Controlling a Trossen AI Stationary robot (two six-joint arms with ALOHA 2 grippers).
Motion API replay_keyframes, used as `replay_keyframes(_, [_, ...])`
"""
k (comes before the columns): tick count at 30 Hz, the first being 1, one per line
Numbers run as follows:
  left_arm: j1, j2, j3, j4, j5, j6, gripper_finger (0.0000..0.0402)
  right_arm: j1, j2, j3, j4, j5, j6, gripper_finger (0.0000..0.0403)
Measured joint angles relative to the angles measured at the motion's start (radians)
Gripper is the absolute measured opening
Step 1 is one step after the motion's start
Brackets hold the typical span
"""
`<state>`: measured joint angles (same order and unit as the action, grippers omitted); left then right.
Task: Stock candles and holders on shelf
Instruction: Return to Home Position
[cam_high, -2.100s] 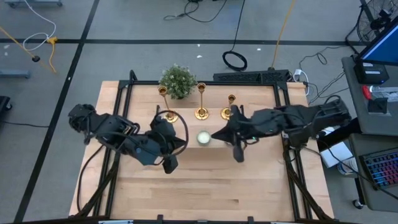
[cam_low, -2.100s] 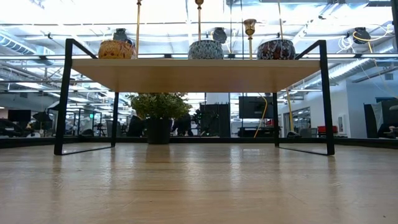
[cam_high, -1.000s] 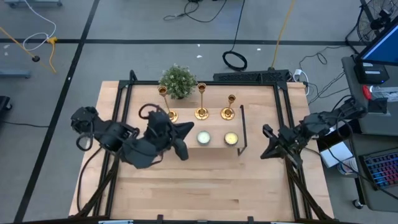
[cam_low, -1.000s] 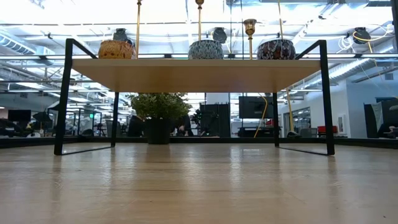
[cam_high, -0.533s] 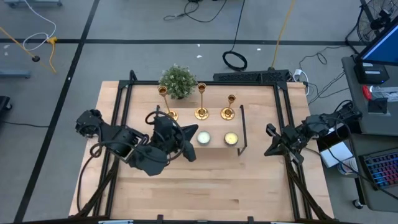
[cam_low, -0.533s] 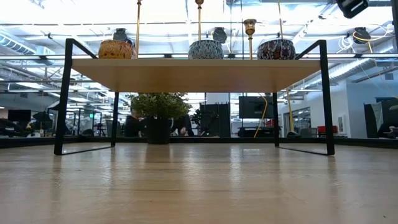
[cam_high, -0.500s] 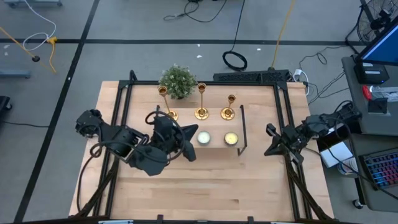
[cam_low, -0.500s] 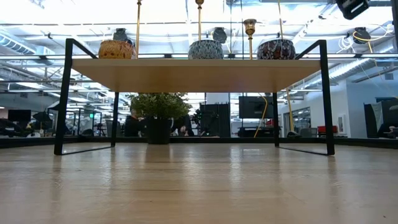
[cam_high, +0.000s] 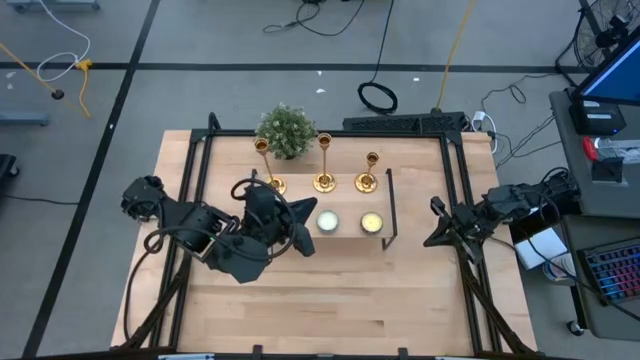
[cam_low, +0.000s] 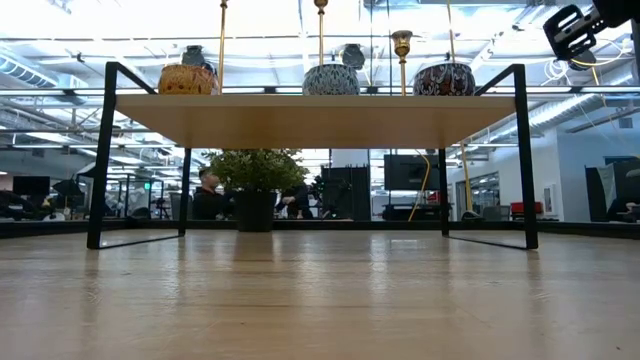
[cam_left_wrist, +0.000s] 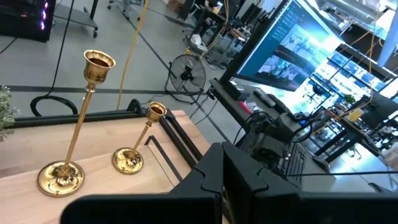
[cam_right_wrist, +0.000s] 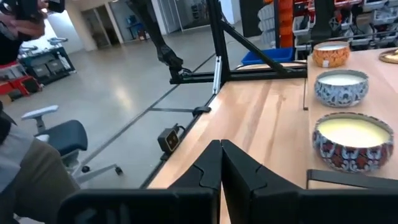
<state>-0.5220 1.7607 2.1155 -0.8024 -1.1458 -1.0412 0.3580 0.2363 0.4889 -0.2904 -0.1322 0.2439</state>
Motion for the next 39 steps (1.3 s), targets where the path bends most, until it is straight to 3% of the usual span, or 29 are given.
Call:
replay_keyframes(17, [0.0, 0.0, 0.0, 0.0, -0.007, -0.016, 0.0003, -0.025, -0.055, -0.006, -0.036, -0.024, -0.029, 0.0])
replay_keyframes(23, [0.0, 0.0, 0.0, 0.0, -0.006, -0.016, 0.0002, -0.025, -0.071, -0.103, -0.018, -0.027, 0.036, 0.0])
replay_keyframes(31, [0.0, 0.0, 0.0, 0.0, 0.008, -0.019, 0.0004, -0.024, -0.098, -0.22, 0.163, -0.082, 0.085, 0.0])
replay_keyframes(39, [-0.002, 0.0, 0.0, -0.001, 0.015, -0.028, 0.0005, -0.024, -0.136, -0.283, 0.168, -0.107, 0.117, 0.0])
